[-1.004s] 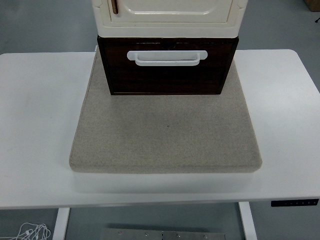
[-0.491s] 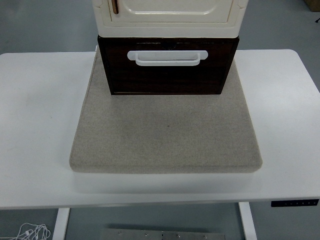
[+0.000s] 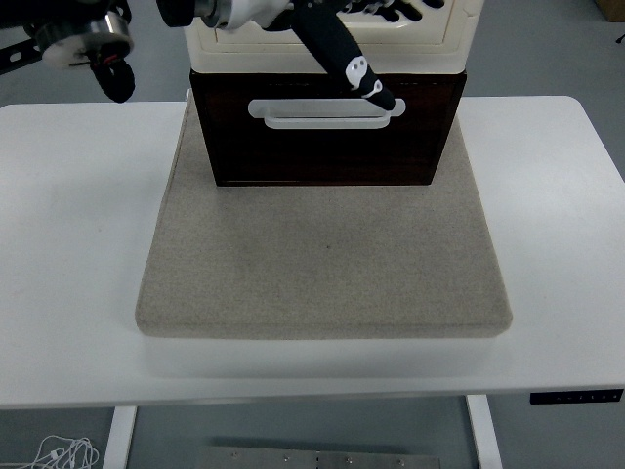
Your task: Open the drawer under the combination cabinet
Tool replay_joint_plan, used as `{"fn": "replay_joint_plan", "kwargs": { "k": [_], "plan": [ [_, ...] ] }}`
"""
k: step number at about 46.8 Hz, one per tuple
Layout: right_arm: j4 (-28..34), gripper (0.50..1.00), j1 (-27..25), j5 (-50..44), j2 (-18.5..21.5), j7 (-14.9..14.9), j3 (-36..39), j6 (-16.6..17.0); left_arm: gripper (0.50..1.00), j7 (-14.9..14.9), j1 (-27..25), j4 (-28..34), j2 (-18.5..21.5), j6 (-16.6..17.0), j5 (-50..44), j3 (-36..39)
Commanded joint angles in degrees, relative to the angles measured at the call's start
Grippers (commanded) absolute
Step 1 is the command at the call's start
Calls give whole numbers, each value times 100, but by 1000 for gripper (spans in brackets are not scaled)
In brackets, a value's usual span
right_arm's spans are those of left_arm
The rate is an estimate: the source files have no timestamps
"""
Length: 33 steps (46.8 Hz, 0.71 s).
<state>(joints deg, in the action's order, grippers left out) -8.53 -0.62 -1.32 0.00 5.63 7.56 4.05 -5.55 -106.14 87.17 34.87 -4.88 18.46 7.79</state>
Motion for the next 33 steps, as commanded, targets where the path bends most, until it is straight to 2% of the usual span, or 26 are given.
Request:
{"fn": "replay_joint_plan", "kwargs": {
  "k": [1, 5, 16, 27, 33],
  "plan": [
    [0, 926, 0, 0, 0, 0, 0, -1, 1000, -402, -12, 11, -76, -40, 8, 125],
    [0, 928, 0, 0, 0, 0, 0, -10, 1000, -771, -20, 11, -226, -40, 8, 292],
    [0, 926, 0, 0, 0, 0, 0, -1, 1000, -1501, -20, -147, -551, 31, 8, 486],
    [0, 926, 0, 0, 0, 0, 0, -9, 1000, -2072, -20, -429, -797, 92, -88, 477],
    [0, 928, 0, 0, 0, 0, 0, -1, 1000, -2152, -12, -552, -946, 224, -97, 469]
  ]
}}
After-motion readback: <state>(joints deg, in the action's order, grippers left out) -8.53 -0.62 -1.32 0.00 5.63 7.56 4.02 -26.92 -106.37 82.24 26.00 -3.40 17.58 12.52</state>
